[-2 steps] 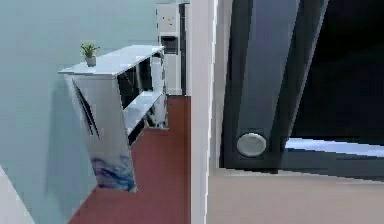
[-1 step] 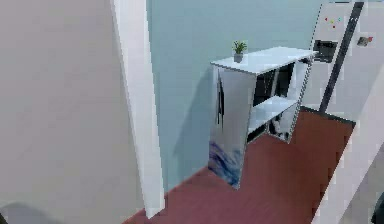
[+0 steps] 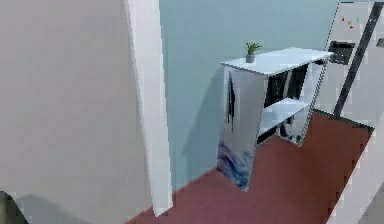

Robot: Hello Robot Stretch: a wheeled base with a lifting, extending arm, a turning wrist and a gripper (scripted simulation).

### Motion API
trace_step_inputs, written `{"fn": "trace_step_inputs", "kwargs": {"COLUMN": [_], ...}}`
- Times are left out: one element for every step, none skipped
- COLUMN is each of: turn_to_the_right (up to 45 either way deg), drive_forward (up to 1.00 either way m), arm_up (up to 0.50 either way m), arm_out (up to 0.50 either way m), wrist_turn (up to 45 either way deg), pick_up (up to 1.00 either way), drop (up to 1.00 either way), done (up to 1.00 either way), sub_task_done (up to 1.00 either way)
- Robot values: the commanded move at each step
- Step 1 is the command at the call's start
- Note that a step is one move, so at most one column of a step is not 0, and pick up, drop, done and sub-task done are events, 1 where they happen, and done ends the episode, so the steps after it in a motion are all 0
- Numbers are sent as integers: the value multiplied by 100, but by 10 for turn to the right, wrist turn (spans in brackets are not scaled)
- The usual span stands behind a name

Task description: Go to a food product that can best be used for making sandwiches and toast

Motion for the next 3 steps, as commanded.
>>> {"fn": "trace_step_inputs", "kwargs": {"turn_to_the_right": [0,450,120], "drive_forward": [50,0,0], "arm_up": [0,0,0], "arm_out": [0,0,0], "wrist_turn": [0,0,0], "pick_up": [0,0,0], "drop": [0,0,0], "done": [0,0,0], "sub_task_done": [0,0,0]}}
